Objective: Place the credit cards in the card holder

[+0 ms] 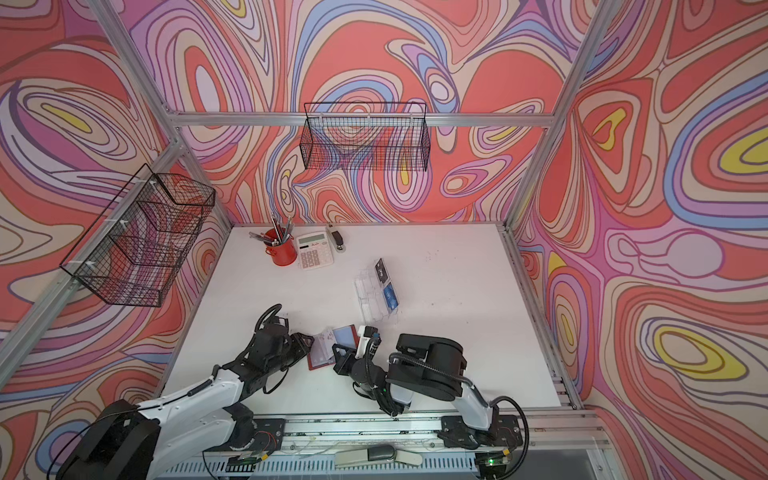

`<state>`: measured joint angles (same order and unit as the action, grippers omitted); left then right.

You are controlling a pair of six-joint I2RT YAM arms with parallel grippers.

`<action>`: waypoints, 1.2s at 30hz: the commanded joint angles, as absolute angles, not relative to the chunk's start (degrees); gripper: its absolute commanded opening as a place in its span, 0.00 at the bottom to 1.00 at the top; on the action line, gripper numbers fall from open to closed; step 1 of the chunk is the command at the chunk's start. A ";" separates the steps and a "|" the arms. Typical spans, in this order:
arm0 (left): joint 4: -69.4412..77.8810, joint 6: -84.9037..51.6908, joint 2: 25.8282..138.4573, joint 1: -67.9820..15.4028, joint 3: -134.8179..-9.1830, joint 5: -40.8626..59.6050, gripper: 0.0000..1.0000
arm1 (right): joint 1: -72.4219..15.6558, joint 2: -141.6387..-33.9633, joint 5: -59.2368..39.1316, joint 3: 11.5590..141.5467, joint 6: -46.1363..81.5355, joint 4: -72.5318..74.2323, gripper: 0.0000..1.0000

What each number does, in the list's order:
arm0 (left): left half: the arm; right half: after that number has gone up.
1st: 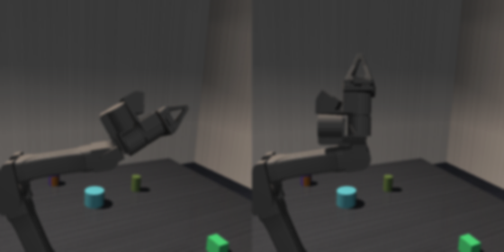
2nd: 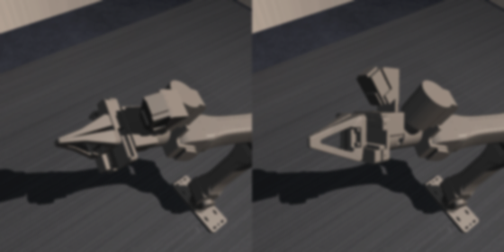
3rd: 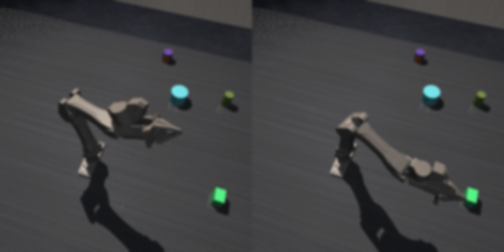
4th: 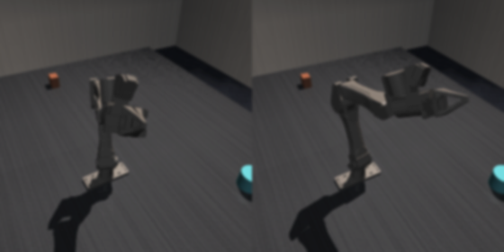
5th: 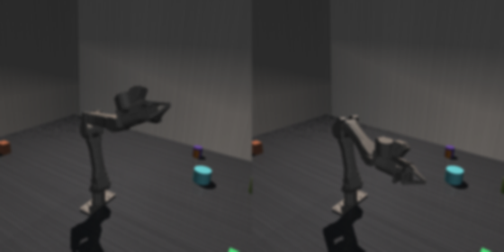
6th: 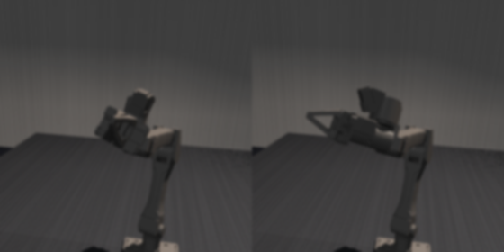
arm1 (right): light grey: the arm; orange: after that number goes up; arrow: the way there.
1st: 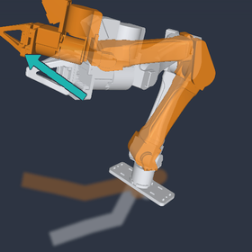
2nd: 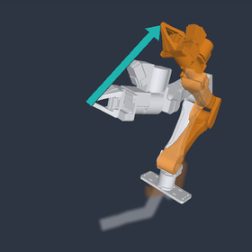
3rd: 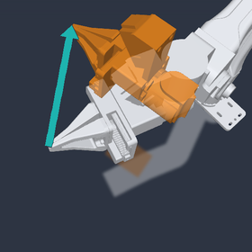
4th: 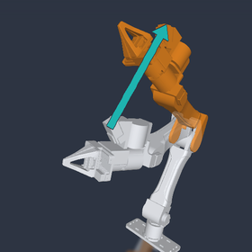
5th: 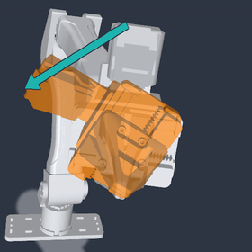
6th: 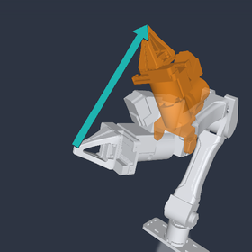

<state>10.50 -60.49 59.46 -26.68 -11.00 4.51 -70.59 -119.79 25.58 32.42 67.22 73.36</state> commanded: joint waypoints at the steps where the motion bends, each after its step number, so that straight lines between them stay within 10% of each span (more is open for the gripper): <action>1: 8.72 -61.86 59.97 -26.62 -11.86 4.41 0.42 | -72.14 -120.55 27.45 32.17 68.82 67.55 0.00; 16: 6.27 -62.05 58.15 -26.62 -11.78 2.58 0.43 | -72.55 -102.98 39.28 31.79 69.26 36.60 0.47; 36: 6.15 -61.80 59.83 -26.55 -12.30 2.45 0.44 | -69.78 -112.94 25.56 43.48 64.55 32.96 0.51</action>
